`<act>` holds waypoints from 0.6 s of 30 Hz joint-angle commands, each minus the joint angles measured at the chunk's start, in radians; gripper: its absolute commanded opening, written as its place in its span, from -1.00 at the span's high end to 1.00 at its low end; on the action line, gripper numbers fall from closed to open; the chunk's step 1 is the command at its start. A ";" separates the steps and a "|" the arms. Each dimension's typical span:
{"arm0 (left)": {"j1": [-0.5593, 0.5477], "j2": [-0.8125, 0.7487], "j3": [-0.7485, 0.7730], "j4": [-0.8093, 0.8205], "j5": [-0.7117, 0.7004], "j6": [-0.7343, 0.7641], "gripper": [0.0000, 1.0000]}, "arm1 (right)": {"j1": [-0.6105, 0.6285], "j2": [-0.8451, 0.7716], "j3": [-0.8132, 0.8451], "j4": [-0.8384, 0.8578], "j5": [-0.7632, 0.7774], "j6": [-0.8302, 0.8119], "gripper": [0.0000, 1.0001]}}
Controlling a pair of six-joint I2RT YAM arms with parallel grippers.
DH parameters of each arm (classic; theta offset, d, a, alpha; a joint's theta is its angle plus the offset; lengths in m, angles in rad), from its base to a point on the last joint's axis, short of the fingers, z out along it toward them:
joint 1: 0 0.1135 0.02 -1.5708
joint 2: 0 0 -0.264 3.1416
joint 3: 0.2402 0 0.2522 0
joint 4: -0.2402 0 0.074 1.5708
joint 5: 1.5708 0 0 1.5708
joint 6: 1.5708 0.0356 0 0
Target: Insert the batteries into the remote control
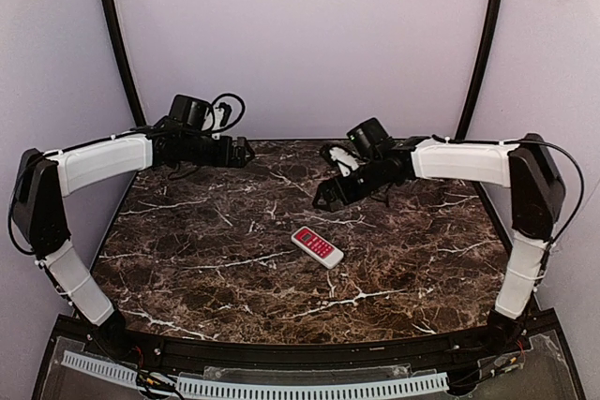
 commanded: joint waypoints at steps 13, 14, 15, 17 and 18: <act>0.070 -0.044 -0.265 0.057 0.058 -0.113 -0.99 | -0.200 -0.372 -0.597 0.539 -0.138 0.129 -0.97; 0.069 -0.045 -0.286 0.068 0.052 -0.112 -0.99 | -0.201 -0.367 -0.619 0.567 -0.147 0.142 -0.97; 0.066 -0.044 -0.291 0.064 0.045 -0.109 -0.99 | -0.200 -0.362 -0.638 0.595 -0.155 0.157 -0.97; 0.062 -0.039 -0.296 0.059 0.033 -0.104 -0.99 | -0.199 -0.353 -0.653 0.635 -0.172 0.171 -0.97; 0.060 -0.039 -0.298 0.063 0.033 -0.104 -0.99 | -0.201 -0.348 -0.648 0.641 -0.176 0.172 -0.97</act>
